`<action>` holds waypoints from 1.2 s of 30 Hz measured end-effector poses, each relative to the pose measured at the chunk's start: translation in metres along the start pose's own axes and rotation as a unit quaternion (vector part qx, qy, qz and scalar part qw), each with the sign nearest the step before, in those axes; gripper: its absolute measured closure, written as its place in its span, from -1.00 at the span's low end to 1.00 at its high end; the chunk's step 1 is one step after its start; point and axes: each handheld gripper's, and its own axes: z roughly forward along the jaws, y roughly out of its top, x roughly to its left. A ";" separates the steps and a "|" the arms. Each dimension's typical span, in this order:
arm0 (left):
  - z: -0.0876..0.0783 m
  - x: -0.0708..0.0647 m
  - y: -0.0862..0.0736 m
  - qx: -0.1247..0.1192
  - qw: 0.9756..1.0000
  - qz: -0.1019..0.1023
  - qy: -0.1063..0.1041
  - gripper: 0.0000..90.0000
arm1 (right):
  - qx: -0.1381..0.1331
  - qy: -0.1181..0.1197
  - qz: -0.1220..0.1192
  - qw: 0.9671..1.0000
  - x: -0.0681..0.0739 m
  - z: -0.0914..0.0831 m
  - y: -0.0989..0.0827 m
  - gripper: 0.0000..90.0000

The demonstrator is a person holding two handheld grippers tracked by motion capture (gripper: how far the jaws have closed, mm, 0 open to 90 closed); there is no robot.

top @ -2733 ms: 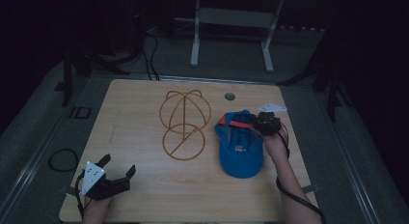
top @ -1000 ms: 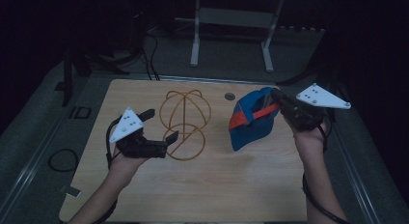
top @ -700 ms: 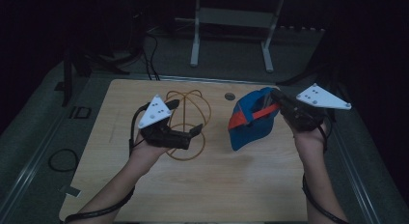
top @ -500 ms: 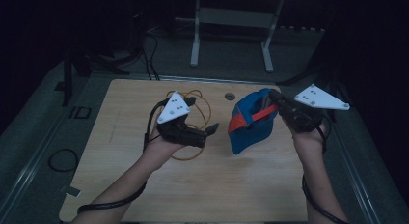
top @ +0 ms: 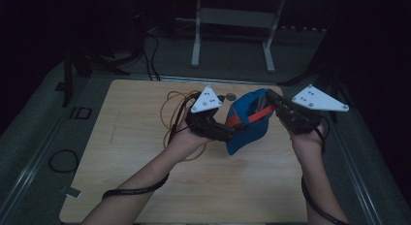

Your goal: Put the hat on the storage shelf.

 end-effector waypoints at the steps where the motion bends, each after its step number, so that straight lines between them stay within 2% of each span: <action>1: 0.006 0.000 0.001 0.006 1.000 0.001 -0.009 -0.87 | 0.000 0.001 0.000 1.000 0.001 0.000 0.000 0.99; 3: 0.010 0.000 0.001 0.012 1.000 0.007 -0.009 -0.83 | 0.001 0.003 -0.002 1.000 0.002 0.000 0.000 0.99; 4: 0.013 0.000 0.000 0.009 1.000 0.003 -0.009 -0.83 | 0.001 0.003 -0.003 1.000 0.003 0.000 0.000 0.99; 6: 0.017 0.000 0.000 0.011 1.000 -0.004 -0.017 -0.68 | 0.002 0.005 -0.005 1.000 0.005 0.000 -0.001 0.99; 8: 0.020 -0.002 0.000 0.021 1.000 0.002 -0.017 -0.62 | 0.003 0.007 -0.008 1.000 0.006 0.000 -0.002 0.99; 9: 0.020 -0.002 0.000 0.021 1.000 0.002 -0.017 -0.50 | 0.004 0.007 -0.007 1.000 0.007 0.000 -0.003 0.99; 10: 0.023 -0.005 -0.001 0.030 0.999 0.011 -0.019 -0.41 | 0.005 0.008 -0.006 1.000 0.007 0.000 -0.004 0.99; 11: 0.024 -0.006 -0.001 0.034 0.999 0.018 -0.021 -0.26 | 0.005 0.008 -0.006 1.000 0.007 -0.001 -0.005 0.99; 15: 0.027 -0.009 -0.001 0.036 0.999 0.023 -0.023 0.35 | 0.003 0.008 -0.005 1.000 0.007 -0.003 -0.006 0.99; 16: 0.027 -0.010 -0.001 0.036 0.999 0.024 -0.009 0.45 | 0.003 0.008 -0.005 1.000 0.008 -0.003 -0.006 0.99; 17: 0.028 -0.010 -0.001 0.035 0.999 0.023 -0.004 0.69 | 0.002 0.006 -0.005 1.000 0.008 -0.005 -0.007 0.99; 18: 0.028 -0.010 0.000 0.036 0.999 0.026 0.006 0.80 | 0.001 0.008 -0.005 1.000 0.008 -0.005 -0.007 0.99; 21: 0.028 -0.011 0.001 0.039 0.999 0.027 0.026 0.87 | 0.000 0.009 -0.001 1.000 0.009 -0.010 -0.009 0.99; 22: 0.028 -0.011 0.001 0.039 0.999 0.027 0.026 0.88 | 0.000 0.009 -0.001 1.000 0.009 -0.010 -0.009 0.99; 25: 0.029 -0.011 0.002 0.040 0.998 0.030 0.048 0.89 | -0.003 0.022 0.012 1.000 0.012 -0.017 -0.013 0.99; 28: 0.028 -0.010 0.001 0.039 0.997 0.037 0.057 0.90 | -0.003 0.028 0.017 0.999 0.016 -0.021 -0.018 0.99; 29: 0.027 -0.011 0.001 0.034 0.996 0.040 0.068 0.90 | -0.002 0.038 0.021 0.999 0.023 -0.026 -0.024 0.99; 30: 0.027 -0.011 0.001 0.034 0.996 0.040 0.068 0.90 | -0.002 0.038 0.021 0.999 0.023 -0.026 -0.024 0.99; 31: 0.027 -0.013 0.001 0.027 0.996 0.044 0.075 0.90 | 0.000 0.046 0.022 0.999 0.032 -0.031 -0.030 0.99; 34: 0.027 -0.015 0.001 0.021 0.996 0.048 0.069 0.90 | 0.002 0.063 0.026 0.998 0.043 -0.034 -0.037 0.98; 36: 0.026 -0.022 0.001 0.005 0.996 0.066 0.065 0.90 | 0.004 0.076 0.026 0.997 0.049 -0.036 -0.039 0.95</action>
